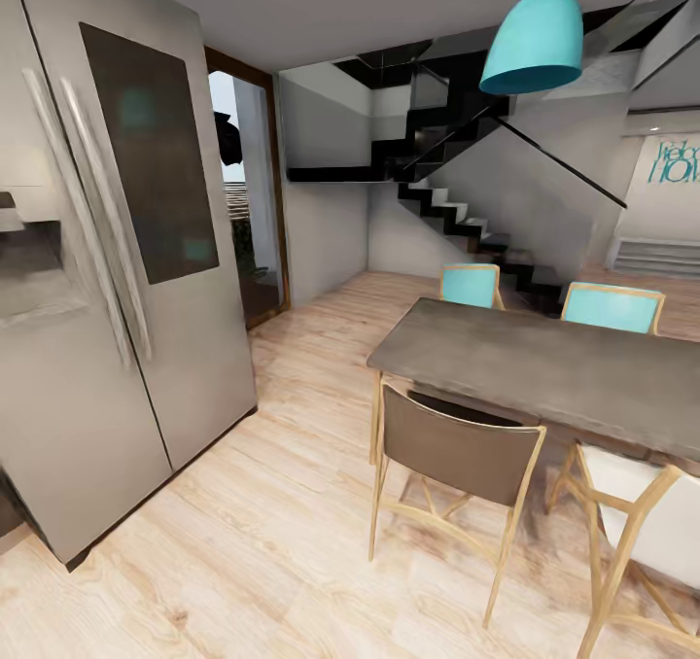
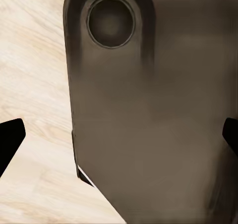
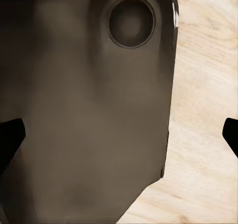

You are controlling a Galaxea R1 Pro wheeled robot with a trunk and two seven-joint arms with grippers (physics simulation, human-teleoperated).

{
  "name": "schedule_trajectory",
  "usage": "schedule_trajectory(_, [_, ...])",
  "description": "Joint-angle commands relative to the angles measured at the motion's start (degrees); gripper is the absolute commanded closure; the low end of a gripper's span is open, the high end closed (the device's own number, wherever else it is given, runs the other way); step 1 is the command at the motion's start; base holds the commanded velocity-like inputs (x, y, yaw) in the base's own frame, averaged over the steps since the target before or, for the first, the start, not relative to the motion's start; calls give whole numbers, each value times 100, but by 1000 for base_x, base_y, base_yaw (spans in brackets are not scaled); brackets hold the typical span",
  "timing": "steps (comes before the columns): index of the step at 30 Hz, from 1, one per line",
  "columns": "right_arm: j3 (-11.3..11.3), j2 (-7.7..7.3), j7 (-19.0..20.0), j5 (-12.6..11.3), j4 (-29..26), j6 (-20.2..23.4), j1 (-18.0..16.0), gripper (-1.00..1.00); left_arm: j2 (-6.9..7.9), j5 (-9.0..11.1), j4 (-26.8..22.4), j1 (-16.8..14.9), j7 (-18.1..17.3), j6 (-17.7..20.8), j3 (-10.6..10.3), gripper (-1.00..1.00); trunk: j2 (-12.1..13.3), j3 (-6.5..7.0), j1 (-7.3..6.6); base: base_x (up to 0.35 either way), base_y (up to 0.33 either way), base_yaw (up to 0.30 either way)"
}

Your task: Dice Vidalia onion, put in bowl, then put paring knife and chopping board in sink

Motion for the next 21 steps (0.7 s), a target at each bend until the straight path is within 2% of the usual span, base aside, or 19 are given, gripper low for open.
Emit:
schedule_trajectory(1, [0, 0, 0, 0, 0, 0, -1, -100, 0, 0, 0, -1, 0, 0, 0, -100, -2, -3, 0, 0, 0, 0])
schedule_trajectory(5, [2, -9, -9, -9, -9, -9, -9, -100, -9, -9, 9, -1, 0, -9, -9, -100, -2, -3, 0, 0, 0, 0])
schedule_trajectory(11, [18, 170, -9, -9, -200, -8, -9, -100, 32, -9, 9, -1, 0, -9, -9, -100, -2, -3, 0, 0, 0, 0])
schedule_trajectory(21, [5, 176, -9, -9, -314, -8, -9, -100, 69, -9, 9, -1, 0, -9, -9, -100, -2, -3, 0, 0, 0, 0])
